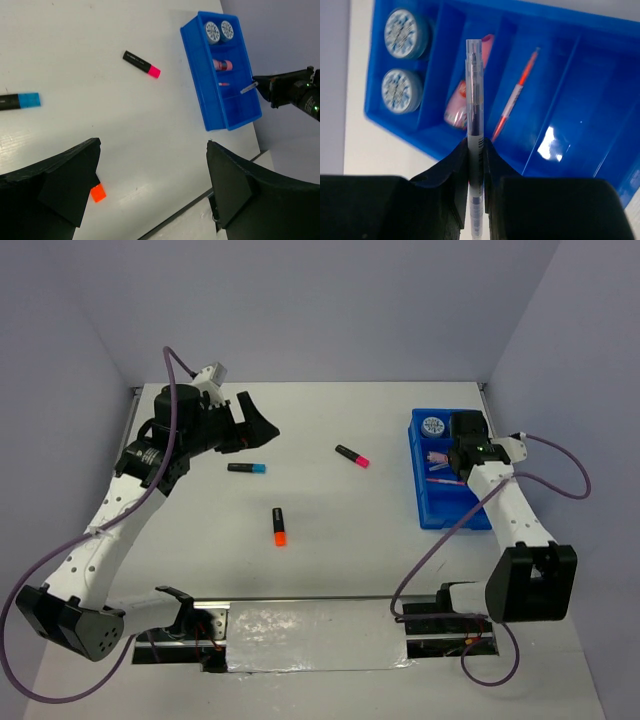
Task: Sort the stationery into containers
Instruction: Place the pen in the storage box.
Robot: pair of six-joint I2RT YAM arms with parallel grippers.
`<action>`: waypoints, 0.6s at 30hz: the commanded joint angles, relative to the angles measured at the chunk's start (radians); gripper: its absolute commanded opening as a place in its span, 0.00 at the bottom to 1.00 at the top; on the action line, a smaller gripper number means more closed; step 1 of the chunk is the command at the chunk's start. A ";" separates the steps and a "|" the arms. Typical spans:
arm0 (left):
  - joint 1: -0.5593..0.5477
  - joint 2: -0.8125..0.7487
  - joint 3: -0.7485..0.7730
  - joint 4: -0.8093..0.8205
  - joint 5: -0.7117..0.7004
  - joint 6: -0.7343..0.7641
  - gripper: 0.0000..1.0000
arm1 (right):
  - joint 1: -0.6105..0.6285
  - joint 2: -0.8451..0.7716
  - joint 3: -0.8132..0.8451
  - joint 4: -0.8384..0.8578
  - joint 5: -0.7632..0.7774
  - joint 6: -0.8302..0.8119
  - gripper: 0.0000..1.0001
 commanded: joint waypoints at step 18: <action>-0.003 -0.026 0.007 -0.081 0.023 0.071 0.99 | -0.101 0.231 -0.021 0.078 0.038 0.146 0.46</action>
